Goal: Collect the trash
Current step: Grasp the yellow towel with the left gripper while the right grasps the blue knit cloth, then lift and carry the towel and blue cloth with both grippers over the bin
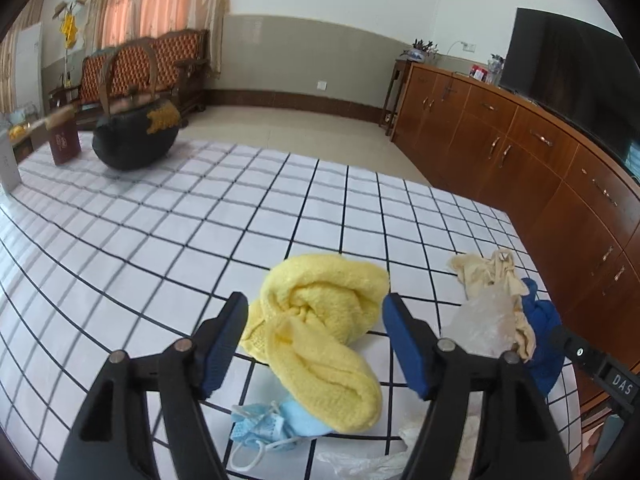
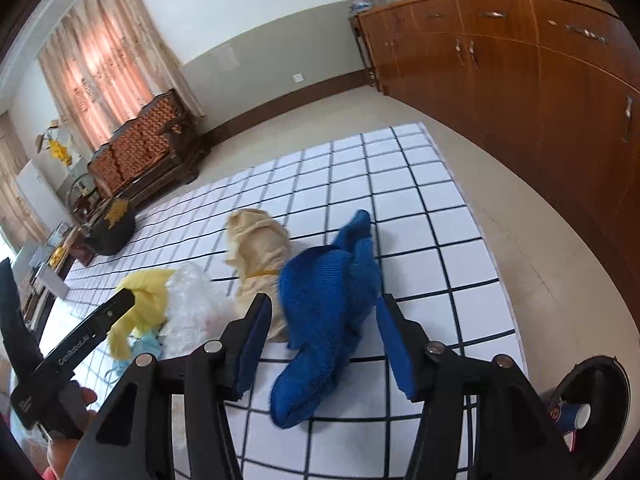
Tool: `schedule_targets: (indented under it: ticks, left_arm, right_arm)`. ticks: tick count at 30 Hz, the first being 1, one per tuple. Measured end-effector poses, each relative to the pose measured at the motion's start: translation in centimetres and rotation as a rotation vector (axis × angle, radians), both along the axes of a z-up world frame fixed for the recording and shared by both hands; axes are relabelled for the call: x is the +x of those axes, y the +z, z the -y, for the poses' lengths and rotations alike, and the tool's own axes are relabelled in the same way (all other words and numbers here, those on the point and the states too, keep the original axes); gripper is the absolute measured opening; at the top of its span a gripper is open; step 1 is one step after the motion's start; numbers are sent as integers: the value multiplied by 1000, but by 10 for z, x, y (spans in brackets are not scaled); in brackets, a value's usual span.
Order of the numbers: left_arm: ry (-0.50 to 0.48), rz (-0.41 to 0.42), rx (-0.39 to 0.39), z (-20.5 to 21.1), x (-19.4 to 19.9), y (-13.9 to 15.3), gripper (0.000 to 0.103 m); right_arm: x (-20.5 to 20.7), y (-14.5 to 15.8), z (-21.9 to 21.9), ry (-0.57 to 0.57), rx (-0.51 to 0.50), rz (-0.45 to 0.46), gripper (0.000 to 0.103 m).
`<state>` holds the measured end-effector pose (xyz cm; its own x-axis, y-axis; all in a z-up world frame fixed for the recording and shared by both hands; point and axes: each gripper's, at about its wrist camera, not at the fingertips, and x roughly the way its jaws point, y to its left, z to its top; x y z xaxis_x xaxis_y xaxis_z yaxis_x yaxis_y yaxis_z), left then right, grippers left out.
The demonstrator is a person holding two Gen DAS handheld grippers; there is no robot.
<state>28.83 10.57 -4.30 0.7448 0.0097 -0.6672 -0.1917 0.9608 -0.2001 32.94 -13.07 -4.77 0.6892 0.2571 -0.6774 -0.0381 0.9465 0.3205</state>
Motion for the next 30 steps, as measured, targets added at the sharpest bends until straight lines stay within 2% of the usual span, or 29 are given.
schedule_targets:
  ticks: [3,6,7,8,9,12,14,21,25,30]
  left_arm:
    - [-6,-30,-30,-2,9,-8,71]
    - [-16,-46,-43,1,13,-14,70]
    - [-20,-52,-44,1,13,-16,67]
    - [-21,-54,-40,2,13,-17,53]
    - [-20,-59,-35,2,13,-18,42]
    - [-19,-55,-39,0,11,-18,31]
    - [-22,-50,-47,1,8,-17,27]
    - [11,56,-81,-12,-11,8,26]
    - [-21,95,-53,-7,-25,24,26]
    - [-66,84,-38,10,-40,26,26]
  right_arm:
    - [7,-6,0,-2,36,-25,57]
    - [14,-10,-6,-3,9,-29,57]
    - [15,-12,-7,-3,4,-32,54]
    - [16,-13,-8,-4,0,-31,43]
    - [17,-14,-9,-3,-14,-30,37]
    - [16,-13,-9,7,-21,-24,30]
    - [13,-9,-10,8,-31,-3,27]
    - [-8,18,7,-46,-34,117,27]
    - [-19,25,17,-44,-29,129,27]
    - [-35,24,22,-20,-31,109,27]
